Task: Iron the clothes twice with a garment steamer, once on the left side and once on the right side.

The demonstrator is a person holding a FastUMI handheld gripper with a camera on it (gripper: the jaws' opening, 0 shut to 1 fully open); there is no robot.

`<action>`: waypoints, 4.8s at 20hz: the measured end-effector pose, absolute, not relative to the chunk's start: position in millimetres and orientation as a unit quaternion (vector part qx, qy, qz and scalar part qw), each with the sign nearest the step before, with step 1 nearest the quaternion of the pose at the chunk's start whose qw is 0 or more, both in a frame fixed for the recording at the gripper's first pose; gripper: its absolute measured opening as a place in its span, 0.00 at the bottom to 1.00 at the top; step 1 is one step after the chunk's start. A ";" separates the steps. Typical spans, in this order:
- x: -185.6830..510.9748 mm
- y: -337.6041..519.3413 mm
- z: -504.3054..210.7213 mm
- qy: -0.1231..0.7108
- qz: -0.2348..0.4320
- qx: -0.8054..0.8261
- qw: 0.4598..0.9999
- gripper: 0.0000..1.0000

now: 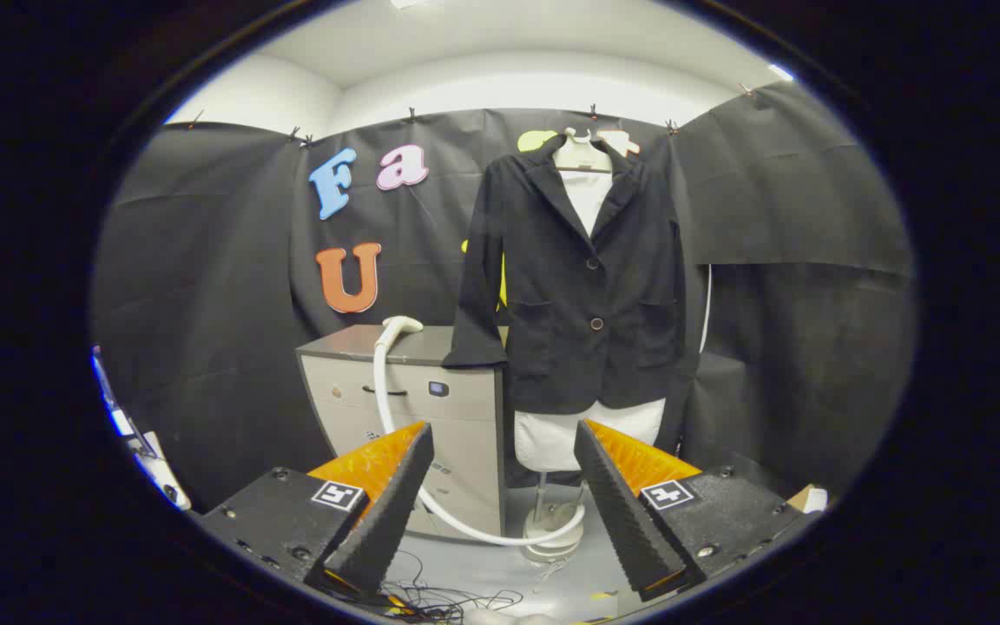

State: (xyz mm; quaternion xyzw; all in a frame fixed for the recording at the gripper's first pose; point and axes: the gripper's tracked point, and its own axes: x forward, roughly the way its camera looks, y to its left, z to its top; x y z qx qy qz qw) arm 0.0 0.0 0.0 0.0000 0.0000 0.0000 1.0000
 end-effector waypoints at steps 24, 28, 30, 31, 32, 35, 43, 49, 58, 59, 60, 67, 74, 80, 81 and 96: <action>29.4 12.2 12.2 0.008 -0.007 -0.010 1.000 1.00; 69.0 21.6 38.1 0.009 0.003 -0.003 1.000 1.00; 98.7 31.6 53.7 0.010 0.012 0.002 1.000 1.00; 117.0 40.0 62.4 0.012 0.020 0.000 1.000 1.00; 134.1 46.2 69.4 0.013 0.024 -0.001 1.000 1.00; 193.1 73.5 88.9 0.035 0.045 0.001 0.998 1.00; 338.5 178.1 104.1 0.090 0.108 -0.004 0.990 1.00; 420.2 239.7 79.5 0.147 0.122 -0.021 0.981 1.00; 512.9 279.3 34.0 0.228 0.092 -0.039 0.968 0.91; 516.7 280.7 32.8 0.230 0.090 -0.039 0.968 0.90; 516.5 277.6 30.2 0.235 0.082 -0.042 0.968 0.86; 528.4 285.3 20.1 0.259 0.067 -0.042 0.963 0.58; 518.2 289.7 36.9 0.224 0.096 -0.027 0.970 0.35; 461.3 273.5 78.7 0.161 0.124 0.005 0.979 0.34; 447.6 269.0 86.4 0.151 0.130 0.014 0.980 0.34; 197.5 132.2 165.7 -0.002 0.152 0.070 0.986 0.34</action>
